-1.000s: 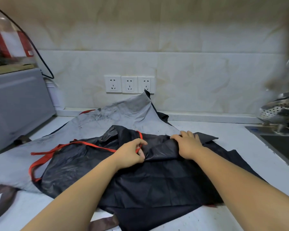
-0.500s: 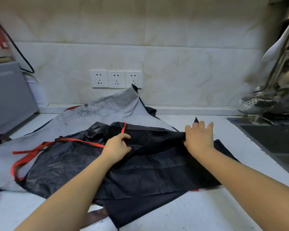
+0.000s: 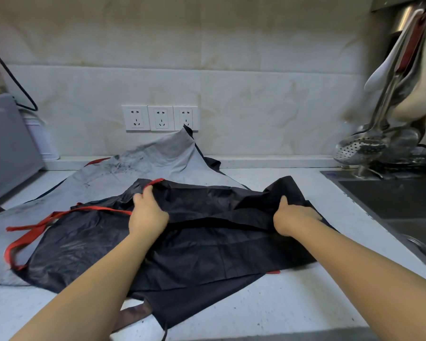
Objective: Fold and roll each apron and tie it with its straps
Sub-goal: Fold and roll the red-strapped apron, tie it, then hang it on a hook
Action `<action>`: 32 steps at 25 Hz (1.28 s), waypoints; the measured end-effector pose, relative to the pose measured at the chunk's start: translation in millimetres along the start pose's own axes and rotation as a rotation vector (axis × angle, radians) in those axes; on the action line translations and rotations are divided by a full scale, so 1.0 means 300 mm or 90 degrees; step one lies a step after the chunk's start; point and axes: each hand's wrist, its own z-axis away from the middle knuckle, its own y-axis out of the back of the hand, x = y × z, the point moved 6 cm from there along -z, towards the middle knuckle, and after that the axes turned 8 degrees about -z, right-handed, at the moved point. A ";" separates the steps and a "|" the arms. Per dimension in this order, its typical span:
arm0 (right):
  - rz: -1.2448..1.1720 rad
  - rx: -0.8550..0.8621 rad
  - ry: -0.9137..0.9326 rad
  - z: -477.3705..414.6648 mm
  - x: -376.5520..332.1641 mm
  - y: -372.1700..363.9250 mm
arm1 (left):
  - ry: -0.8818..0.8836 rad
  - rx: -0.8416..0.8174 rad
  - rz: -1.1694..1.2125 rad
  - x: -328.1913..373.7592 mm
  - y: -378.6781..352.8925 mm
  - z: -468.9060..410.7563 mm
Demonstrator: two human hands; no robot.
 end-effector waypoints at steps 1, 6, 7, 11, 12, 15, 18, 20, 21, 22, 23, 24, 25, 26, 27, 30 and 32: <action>-0.026 0.002 0.007 -0.021 0.017 -0.002 | 0.070 0.041 0.086 -0.028 0.014 -0.008; -0.122 0.154 0.052 -0.085 0.007 -0.034 | 0.175 0.131 0.295 -0.117 0.008 -0.018; -0.133 0.208 0.085 -0.073 -0.021 -0.032 | 0.160 0.122 0.297 -0.113 -0.001 -0.018; -0.281 0.181 0.174 -0.045 -0.173 -0.056 | 0.125 0.115 0.290 -0.116 -0.007 -0.020; -0.288 0.144 0.158 -0.055 -0.190 -0.069 | 0.121 0.127 0.286 -0.121 0.006 -0.021; -0.280 0.074 0.087 -0.099 -0.175 -0.111 | 0.171 0.196 0.275 -0.171 0.070 -0.013; -0.276 0.054 0.049 -0.121 -0.162 -0.128 | 0.342 0.258 0.272 -0.269 0.149 0.002; -0.275 0.052 0.046 -0.117 -0.168 -0.125 | 0.429 0.300 0.240 -0.307 0.192 0.001; -0.279 0.049 0.048 -0.117 -0.171 -0.125 | 0.436 0.319 0.192 -0.310 0.213 0.000; -0.281 0.047 0.050 -0.115 -0.173 -0.125 | 0.392 0.334 0.112 -0.299 0.229 -0.008; -0.275 0.057 0.055 -0.112 -0.174 -0.122 | 0.276 0.352 0.010 -0.256 0.242 -0.019; -0.261 0.096 0.069 -0.104 -0.179 -0.111 | 0.114 0.361 -0.101 -0.190 0.235 -0.027; -0.239 0.163 0.098 -0.089 -0.190 -0.091 | -0.041 0.349 -0.189 -0.118 0.205 -0.021; -0.225 0.249 0.147 -0.065 -0.212 -0.064 | -0.148 0.322 -0.215 -0.062 0.166 -0.015; -0.220 0.330 0.209 -0.038 -0.246 -0.034 | -0.168 0.267 -0.179 -0.024 0.139 -0.016; -0.192 0.410 0.367 0.026 -0.371 0.032 | 0.094 -0.016 0.099 -0.033 0.033 -0.093; -0.168 0.383 0.369 0.012 -0.414 0.058 | 0.162 -0.074 0.219 -0.041 0.000 -0.127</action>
